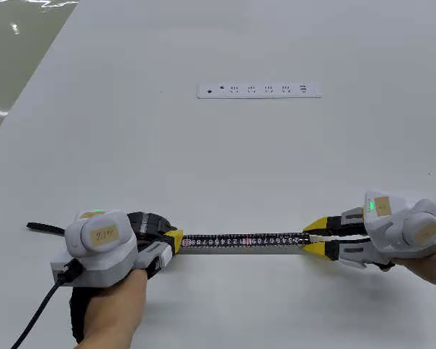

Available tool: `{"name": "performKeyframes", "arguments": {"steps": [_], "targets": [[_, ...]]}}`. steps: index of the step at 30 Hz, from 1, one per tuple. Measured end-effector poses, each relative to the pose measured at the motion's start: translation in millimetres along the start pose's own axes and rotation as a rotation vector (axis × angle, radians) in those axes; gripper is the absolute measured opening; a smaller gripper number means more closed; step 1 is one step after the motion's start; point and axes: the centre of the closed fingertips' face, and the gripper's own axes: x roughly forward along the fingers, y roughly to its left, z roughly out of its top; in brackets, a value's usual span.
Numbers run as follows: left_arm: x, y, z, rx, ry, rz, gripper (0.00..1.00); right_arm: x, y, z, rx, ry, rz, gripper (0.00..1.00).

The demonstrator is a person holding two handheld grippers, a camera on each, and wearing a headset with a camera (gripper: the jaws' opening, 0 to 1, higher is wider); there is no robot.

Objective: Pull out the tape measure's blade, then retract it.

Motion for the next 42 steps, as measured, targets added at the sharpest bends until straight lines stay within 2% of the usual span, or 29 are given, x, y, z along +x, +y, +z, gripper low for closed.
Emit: {"name": "performKeyframes", "arguments": {"steps": [42], "targets": [[0.0, 0.7, -0.8, -0.025, 0.013, -0.025, 0.61, 31.5, 15.0, 27.6, 0.008, -0.039, 0.028, 0.11]]}}
